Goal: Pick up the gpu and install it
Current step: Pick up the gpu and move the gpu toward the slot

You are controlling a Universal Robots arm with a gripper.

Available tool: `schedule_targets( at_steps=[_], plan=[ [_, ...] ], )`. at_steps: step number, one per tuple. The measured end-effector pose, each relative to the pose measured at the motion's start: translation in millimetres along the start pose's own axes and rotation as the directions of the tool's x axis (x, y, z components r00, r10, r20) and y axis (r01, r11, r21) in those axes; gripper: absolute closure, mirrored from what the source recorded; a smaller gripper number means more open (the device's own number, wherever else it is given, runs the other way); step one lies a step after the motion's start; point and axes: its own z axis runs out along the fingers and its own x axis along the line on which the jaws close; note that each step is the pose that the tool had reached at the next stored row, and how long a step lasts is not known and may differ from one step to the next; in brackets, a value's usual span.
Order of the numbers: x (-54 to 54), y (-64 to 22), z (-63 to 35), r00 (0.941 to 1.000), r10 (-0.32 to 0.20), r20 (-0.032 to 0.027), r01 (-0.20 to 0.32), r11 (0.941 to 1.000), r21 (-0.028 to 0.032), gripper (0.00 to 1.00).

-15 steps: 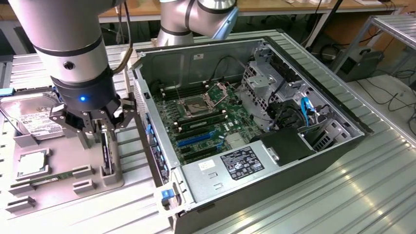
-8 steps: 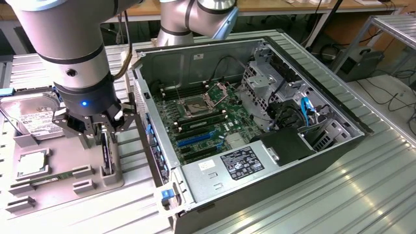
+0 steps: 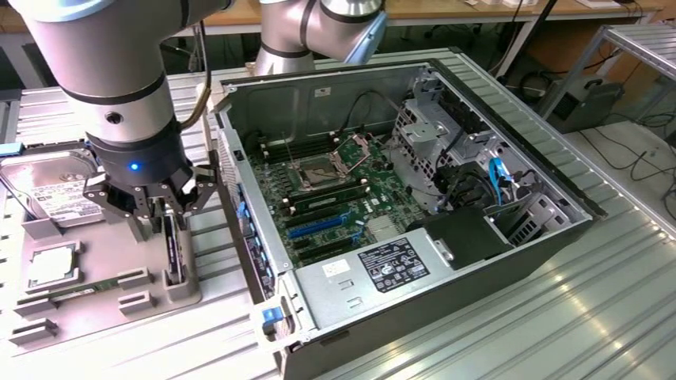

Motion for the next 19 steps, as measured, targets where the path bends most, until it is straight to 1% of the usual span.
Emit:
schedule_targets(
  at_steps=[2,4,8,11,12,14,17,18,19],
  plan=[
    [0.5,1.0,3.7,1.0,0.0,-0.0001,0.0,1.0,0.0001,0.64],
    [0.9,0.9,5.9,1.0,0.0,-0.0015,0.0,1.0,0.0001,0.64],
    [1.2,0.9,8.7,1.0,0.0,-0.0095,0.0,1.0,0.0001,0.64],
    [1.2,1.0,10.4,0.9999,0.0,-0.0149,0.0,1.0,-0.002,0.64],
    [1.2,1.0,11.1,0.9999,0.0,-0.0163,0.0,1.0,-0.0032,0.64],
    [1.2,1.0,12.2,0.9998,0.0,-0.0187,-0.001,1.0,-0.0077,0.64],
    [1.1,1.0,14.8,0.9997,0.0,-0.0224,-0.001,0.9999,-0.0156,0.64],
    [1.2,0.9,16.2,0.9997,0.0,-0.025,-0.001,0.9999,-0.0169,0.64],
    [1.1,0.9,17.0,0.9996,0.0,-0.0294,-0.001,0.9999,-0.0172,0.64]
  ],
)
